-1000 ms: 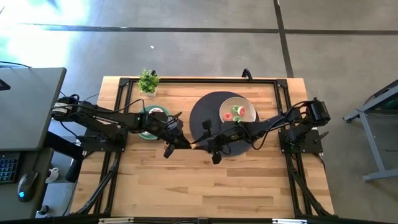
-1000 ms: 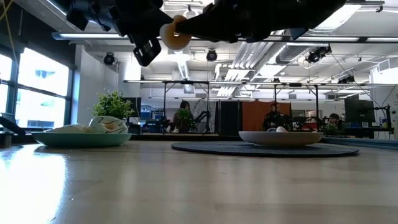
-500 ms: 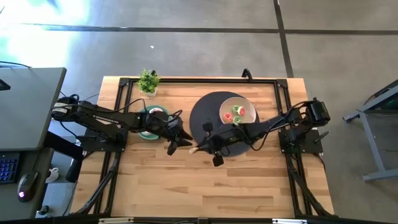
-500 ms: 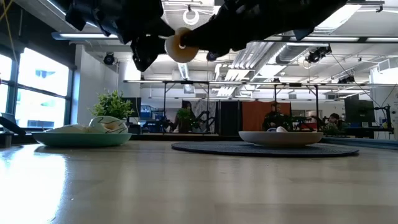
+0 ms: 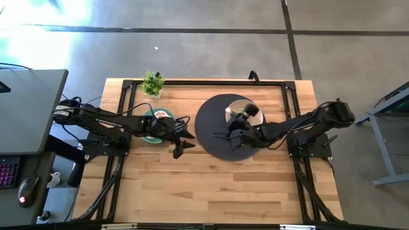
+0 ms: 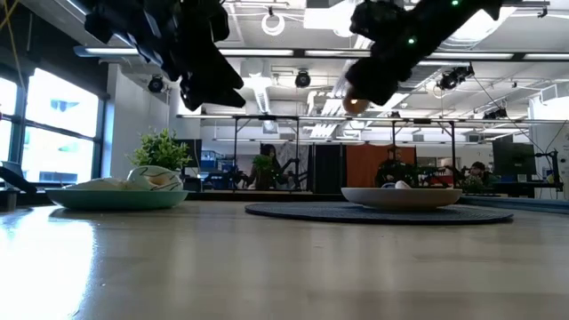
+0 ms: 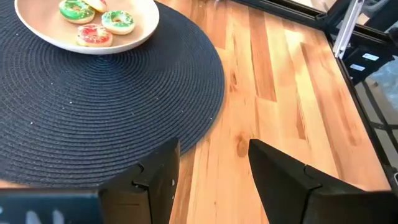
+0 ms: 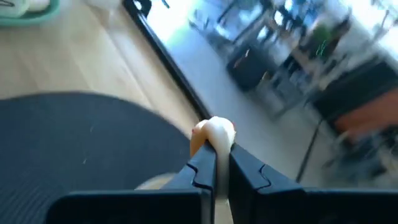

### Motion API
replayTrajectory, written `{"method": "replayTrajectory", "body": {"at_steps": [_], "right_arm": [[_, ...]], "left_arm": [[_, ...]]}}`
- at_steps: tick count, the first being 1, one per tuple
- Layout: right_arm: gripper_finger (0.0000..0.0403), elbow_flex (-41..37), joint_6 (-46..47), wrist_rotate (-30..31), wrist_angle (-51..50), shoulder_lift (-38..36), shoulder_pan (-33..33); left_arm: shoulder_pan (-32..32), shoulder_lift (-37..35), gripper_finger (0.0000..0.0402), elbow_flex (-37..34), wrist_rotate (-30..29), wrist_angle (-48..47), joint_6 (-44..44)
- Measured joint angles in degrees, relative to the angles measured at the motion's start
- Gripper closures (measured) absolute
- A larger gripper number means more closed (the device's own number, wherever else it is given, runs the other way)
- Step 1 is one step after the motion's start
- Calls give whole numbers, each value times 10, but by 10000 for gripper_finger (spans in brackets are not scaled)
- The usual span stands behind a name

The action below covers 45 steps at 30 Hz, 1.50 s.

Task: Pick & Place donuts
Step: Put the yellow donut into the white plate, then return to Home Position

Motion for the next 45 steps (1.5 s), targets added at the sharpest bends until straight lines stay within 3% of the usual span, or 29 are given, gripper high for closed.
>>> {"method": "replayTrajectory", "body": {"at_steps": [6,10,20,30,39,42,45], "right_arm": [[388,-20,265,-100,-240,-11,-45],[395,-64,340,-117,-273,-8,-74],[356,-162,234,-171,-171,-8,-117],[288,-126,143,-216,-169,-8,-122],[209,-21,146,-310,-338,-8,-122],[194,38,151,-342,-415,-8,-121],[190,111,203,-382,-490,-8,-120]], "left_arm": [[0,0,211,0,0,2,0],[0,0,211,0,0,3,2],[0,0,211,0,2,4,2],[0,0,211,0,2,5,2],[0,-8,211,5,6,-6,3],[0,-39,211,33,6,-42,32],[0,-75,211,72,-11,-145,50]]}}
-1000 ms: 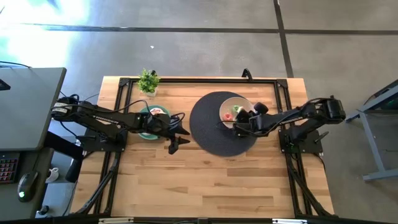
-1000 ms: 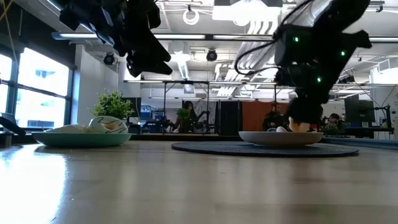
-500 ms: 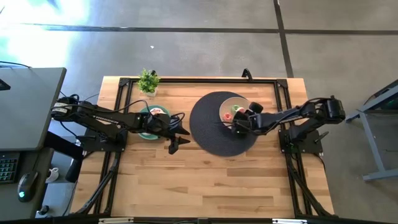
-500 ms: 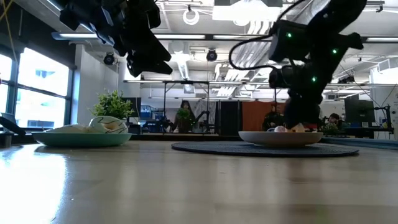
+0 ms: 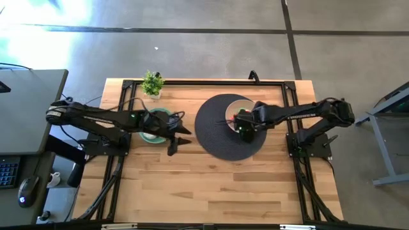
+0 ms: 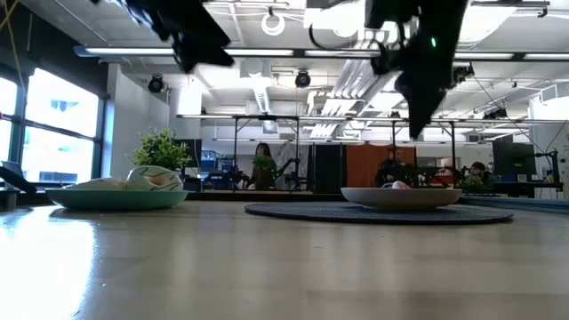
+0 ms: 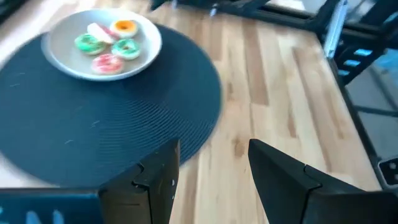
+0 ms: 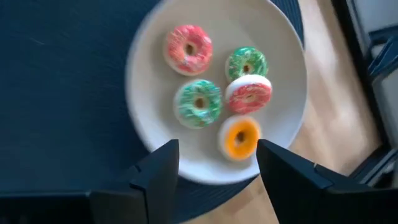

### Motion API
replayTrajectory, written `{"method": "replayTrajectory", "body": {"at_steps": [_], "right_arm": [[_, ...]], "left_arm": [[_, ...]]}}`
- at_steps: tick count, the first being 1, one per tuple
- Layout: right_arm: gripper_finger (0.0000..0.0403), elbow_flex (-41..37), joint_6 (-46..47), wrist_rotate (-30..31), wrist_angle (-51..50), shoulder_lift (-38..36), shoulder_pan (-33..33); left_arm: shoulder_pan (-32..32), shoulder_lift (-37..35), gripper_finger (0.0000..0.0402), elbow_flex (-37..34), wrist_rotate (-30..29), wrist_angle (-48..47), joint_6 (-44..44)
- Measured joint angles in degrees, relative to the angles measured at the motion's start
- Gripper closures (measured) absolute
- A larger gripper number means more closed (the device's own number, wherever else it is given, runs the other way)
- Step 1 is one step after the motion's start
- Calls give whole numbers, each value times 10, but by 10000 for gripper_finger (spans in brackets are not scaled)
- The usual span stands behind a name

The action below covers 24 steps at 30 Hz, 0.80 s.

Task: Pick & Place donuts
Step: Return to Home Position

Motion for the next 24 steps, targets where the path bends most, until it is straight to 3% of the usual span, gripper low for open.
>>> {"method": "replayTrajectory", "body": {"at_steps": [4,8,11,18,24], "right_arm": [[196,101,32,-40,-84,-2,5],[203,154,6,21,-97,-34,33],[205,150,1,45,-71,-86,63],[201,-26,-85,62,142,-269,131],[205,-226,-205,-28,428,-416,144]], "left_arm": [[0,-42,211,81,-30,-156,-2],[0,-90,211,135,-58,-270,-1],[0,-148,211,135,-86,-296,-4],[0,-320,211,21,-93,-274,-26],[0,-467,211,-127,-45,-167,-43]]}}
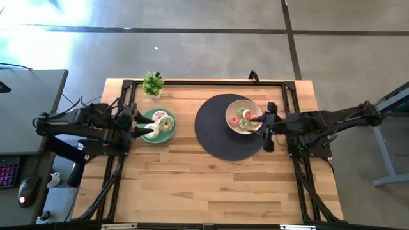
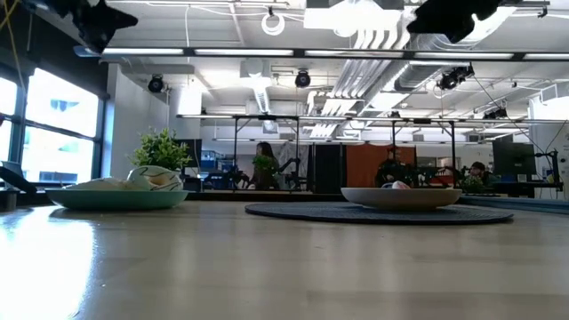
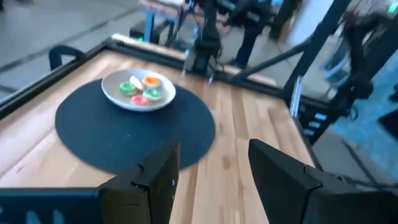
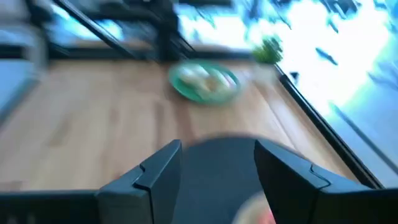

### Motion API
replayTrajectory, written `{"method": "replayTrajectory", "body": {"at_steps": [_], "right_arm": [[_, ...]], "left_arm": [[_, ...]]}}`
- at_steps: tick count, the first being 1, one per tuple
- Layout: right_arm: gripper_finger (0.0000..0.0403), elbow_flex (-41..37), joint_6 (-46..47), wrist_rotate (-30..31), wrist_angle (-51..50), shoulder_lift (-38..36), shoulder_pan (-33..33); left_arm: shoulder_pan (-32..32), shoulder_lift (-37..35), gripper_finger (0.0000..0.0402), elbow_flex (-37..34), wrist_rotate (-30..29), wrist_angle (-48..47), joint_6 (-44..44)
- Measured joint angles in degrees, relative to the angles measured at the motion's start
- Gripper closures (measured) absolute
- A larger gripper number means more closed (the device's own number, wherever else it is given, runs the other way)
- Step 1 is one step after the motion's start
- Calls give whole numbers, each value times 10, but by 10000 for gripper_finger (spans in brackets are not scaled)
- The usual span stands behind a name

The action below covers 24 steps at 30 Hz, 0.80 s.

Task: Pick & Place donuts
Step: Return to Home Position

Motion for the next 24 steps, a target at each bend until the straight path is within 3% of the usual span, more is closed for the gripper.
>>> {"method": "replayTrajectory", "body": {"at_steps": [5,11,16,24], "right_arm": [[204,-108,-89,-45,121,-101,1],[202,-198,-87,-40,167,-231,0],[203,-265,-109,-43,208,-316,0],[203,-347,-163,-31,289,-385,0]], "left_arm": [[0,-93,211,-75,-15,30,23],[0,-181,211,-127,40,51,93],[0,-186,211,-143,26,65,90],[0,-188,211,-232,30,208,100]]}}
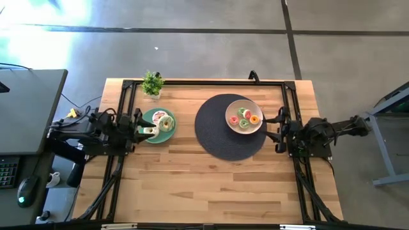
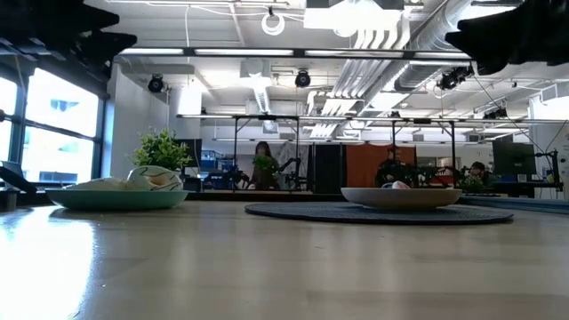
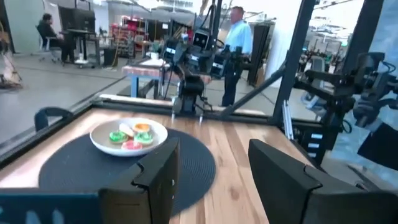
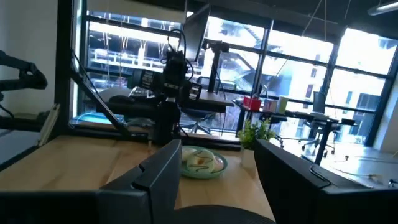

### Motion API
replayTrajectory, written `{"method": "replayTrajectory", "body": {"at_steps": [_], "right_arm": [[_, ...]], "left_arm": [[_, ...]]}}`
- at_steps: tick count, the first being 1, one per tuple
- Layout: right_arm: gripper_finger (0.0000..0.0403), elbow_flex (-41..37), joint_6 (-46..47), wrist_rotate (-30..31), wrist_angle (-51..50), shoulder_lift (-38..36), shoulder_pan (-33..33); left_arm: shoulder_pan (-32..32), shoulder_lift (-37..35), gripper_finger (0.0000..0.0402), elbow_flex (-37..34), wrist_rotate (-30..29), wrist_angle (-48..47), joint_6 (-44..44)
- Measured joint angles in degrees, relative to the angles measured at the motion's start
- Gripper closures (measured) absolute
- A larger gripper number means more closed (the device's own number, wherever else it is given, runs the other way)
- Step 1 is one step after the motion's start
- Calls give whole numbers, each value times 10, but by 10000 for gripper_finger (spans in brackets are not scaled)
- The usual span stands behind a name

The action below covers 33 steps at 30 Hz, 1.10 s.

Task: Pick & Place donuts
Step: Return to Home Position

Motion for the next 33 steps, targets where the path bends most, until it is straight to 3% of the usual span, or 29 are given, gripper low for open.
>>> {"method": "replayTrajectory", "body": {"at_steps": [10,17,33], "right_arm": [[199,-27,-68,34,28,-12,0],[197,-27,-35,-22,27,-12,0],[206,-31,-10,-36,-2,-19,0]], "left_arm": [[0,0,211,-75,38,96,5],[0,0,211,-107,38,94,1],[0,1,211,-110,30,119,16]]}}
